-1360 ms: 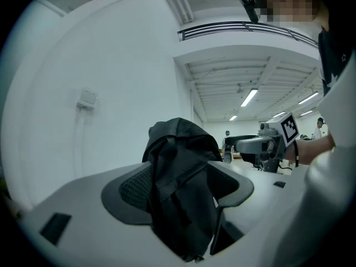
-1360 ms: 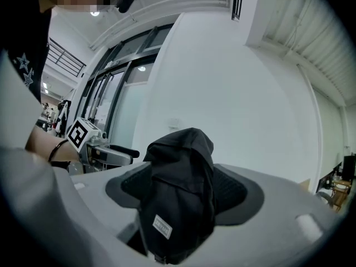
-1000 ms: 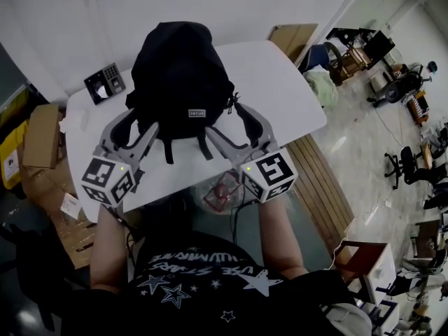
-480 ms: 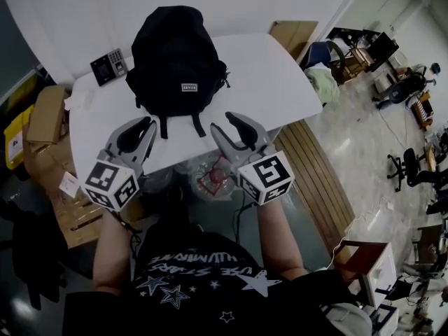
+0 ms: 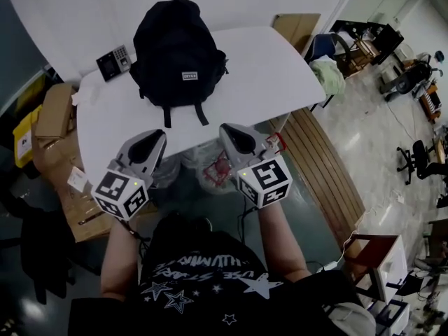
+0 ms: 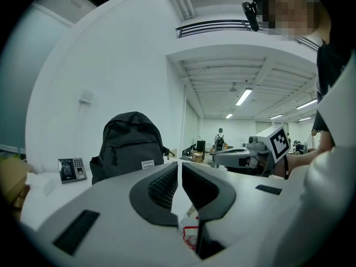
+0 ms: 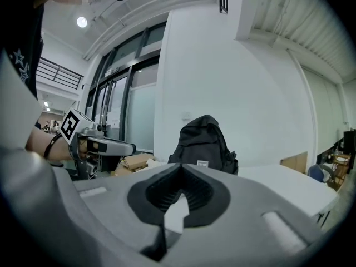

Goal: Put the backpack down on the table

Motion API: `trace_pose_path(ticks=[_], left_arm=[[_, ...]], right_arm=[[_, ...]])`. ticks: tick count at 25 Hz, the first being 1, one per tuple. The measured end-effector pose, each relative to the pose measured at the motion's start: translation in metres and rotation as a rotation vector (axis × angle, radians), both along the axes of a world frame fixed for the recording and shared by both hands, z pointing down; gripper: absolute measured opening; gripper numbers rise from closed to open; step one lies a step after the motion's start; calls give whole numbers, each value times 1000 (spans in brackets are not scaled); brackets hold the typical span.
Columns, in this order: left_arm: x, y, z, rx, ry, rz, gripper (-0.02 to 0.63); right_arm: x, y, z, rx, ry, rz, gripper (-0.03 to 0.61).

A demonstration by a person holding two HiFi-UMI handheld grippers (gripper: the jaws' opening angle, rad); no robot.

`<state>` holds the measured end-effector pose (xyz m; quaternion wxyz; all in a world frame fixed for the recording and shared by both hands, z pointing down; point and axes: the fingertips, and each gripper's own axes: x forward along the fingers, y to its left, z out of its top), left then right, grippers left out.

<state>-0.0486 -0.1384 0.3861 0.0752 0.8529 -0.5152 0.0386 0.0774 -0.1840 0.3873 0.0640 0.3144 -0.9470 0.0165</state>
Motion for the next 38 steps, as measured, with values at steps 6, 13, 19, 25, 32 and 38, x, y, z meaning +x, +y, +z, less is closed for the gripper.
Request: trace_pose_path(ticks=[6, 13, 19, 25, 32, 38], left_arm=[[12, 8, 10, -12, -7, 38, 32], [-16, 41, 16, -36, 10, 41, 31], [-48, 76, 14, -33, 30, 30, 32], [-64, 114, 15, -45, 47, 48, 32], [-76, 147, 16, -45, 58, 76, 32], [-82, 173, 18, -49, 70, 111, 32]], right_arm=[[13, 9, 10, -23, 14, 30, 0], [-8, 37, 8, -22, -5, 43, 0], [-37, 77, 4, -2, 56, 28, 0], [-50, 113, -2, -2, 62, 60, 0], [-63, 154, 5, -17, 119, 77, 0], [-74, 187, 2, -16, 127, 90, 0]])
